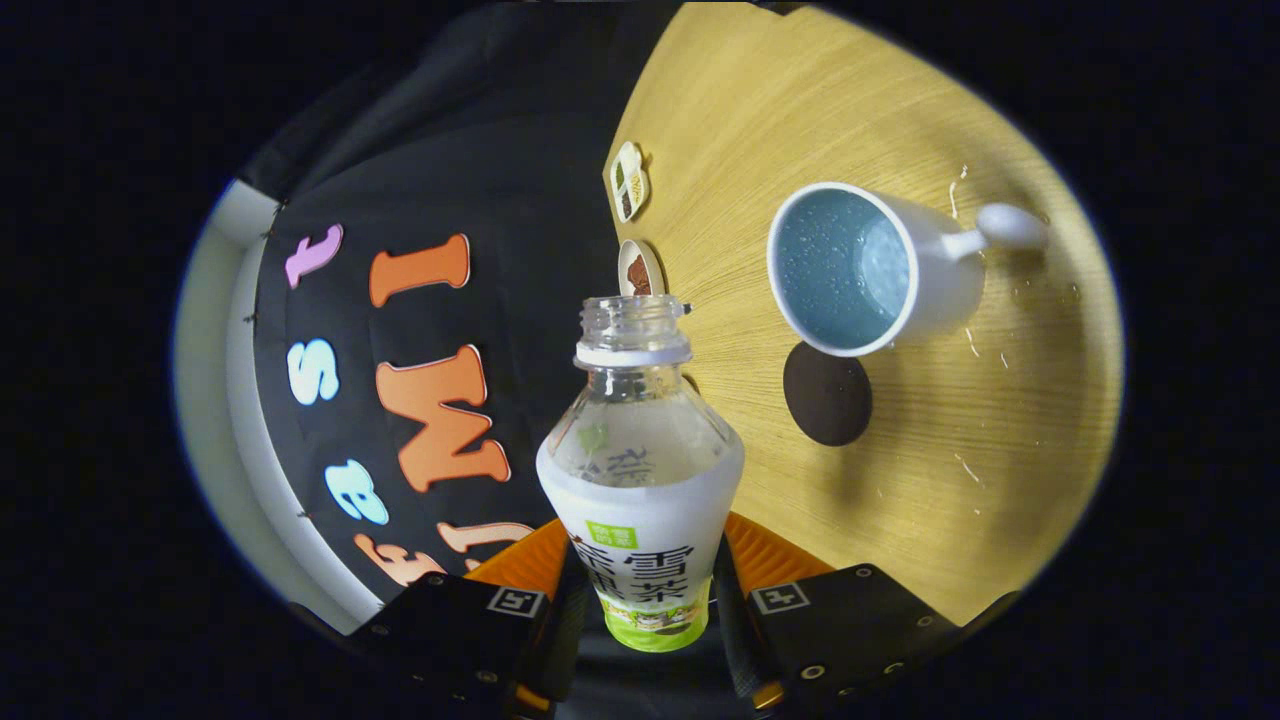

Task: Take the bottle from table, then pour the juice into the cup, finally place the bottle on the coaster

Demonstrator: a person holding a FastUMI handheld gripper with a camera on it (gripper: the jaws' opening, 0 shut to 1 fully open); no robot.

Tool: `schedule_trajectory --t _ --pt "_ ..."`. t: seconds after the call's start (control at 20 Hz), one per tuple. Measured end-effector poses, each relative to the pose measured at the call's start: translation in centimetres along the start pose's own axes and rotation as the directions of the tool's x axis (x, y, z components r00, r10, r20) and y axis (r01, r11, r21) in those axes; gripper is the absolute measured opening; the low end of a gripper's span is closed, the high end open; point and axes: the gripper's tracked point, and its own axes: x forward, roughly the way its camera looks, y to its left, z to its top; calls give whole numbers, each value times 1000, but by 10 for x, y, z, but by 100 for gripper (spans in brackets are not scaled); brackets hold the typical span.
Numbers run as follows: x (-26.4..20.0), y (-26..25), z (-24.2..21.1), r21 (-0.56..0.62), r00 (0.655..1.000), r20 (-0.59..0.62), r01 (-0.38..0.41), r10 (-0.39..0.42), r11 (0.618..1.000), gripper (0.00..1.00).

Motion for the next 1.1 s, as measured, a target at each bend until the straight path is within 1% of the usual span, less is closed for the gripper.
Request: schedule_trajectory --t 0.1,0.15,0.2,0.25,0.35,0.55,0.6,0.75,0.85,0.9,0.95,1.05,1.1 --pt "1 -10 -1 -124 998 11 56 -55 991 61" --pt "1 -16 4 -205 994 49 102 -94 973 61" --pt "0 -22 8 -294 989 75 141 -124 945 60" --pt "-2 -22 13 -366 985 109 167 -137 915 60" --pt "-5 -13 18 -470 980 150 186 -130 863 61" --pt "-5 -3 21 -587 969 220 226 -115 778 61" --pt "-4 -1 20 -619 966 233 233 -108 750 61" --pt "-4 8 12 -713 956 279 270 -91 647 61" --pt "-4 11 9 -768 939 335 322 -81 554 61" --pt "-2 16 5 -800 937 342 328 -66 503 60" --pt "0 20 -2 -831 943 329 313 -47 459 61" --pt "10 35 -18 -878 959 285 260 2 402 61" --pt "15 37 -19 -895 960 278 250 22 370 60"
